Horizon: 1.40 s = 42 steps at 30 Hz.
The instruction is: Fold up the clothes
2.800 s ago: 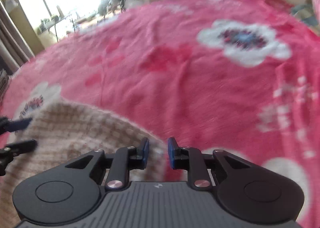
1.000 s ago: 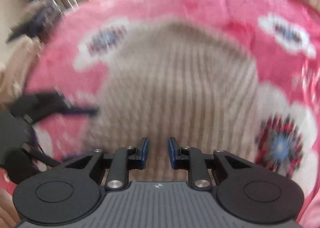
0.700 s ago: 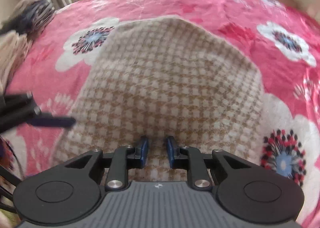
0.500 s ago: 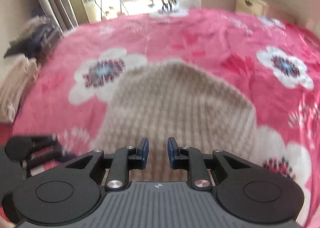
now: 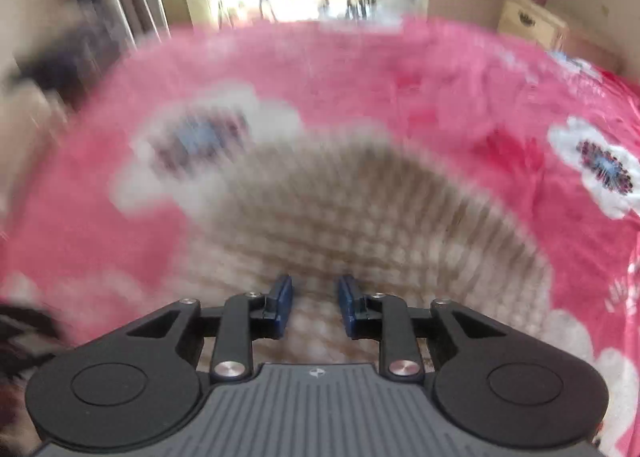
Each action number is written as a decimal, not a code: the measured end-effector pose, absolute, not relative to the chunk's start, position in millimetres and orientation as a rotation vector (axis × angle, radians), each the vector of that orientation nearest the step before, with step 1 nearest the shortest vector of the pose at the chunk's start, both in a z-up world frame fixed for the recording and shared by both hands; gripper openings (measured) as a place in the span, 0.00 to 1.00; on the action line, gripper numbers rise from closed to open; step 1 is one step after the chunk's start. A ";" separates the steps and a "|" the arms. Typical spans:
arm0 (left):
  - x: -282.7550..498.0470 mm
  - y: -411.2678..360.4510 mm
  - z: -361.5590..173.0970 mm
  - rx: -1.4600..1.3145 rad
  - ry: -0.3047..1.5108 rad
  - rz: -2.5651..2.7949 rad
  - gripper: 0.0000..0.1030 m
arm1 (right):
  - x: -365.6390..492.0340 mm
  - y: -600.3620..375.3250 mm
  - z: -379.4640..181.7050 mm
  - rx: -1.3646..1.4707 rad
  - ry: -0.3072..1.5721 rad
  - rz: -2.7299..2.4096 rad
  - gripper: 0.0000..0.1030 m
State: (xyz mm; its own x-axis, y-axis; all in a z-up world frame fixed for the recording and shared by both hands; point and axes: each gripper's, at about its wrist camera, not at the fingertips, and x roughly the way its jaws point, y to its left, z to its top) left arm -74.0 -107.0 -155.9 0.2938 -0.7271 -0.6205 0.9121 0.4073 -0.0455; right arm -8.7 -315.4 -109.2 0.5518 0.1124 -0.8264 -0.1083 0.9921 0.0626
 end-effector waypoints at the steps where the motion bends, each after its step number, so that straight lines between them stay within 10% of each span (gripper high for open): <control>1: -73.1 -106.7 -154.6 0.341 0.624 -1.124 0.60 | -6.5 -319.1 -112.7 0.030 0.980 0.134 0.25; 17: -63.0 -96.3 -143.7 0.301 0.657 -1.113 0.61 | 66.8 -319.4 -84.6 0.327 0.951 0.274 0.28; 28: 41.1 -66.8 -160.5 -0.170 0.980 -1.049 0.71 | -63.7 -459.6 -53.7 0.615 0.790 -0.071 0.85; 42: 84.3 -85.2 -213.7 -0.451 1.208 -1.106 0.90 | -57.4 -507.1 -160.9 1.026 0.921 0.053 0.93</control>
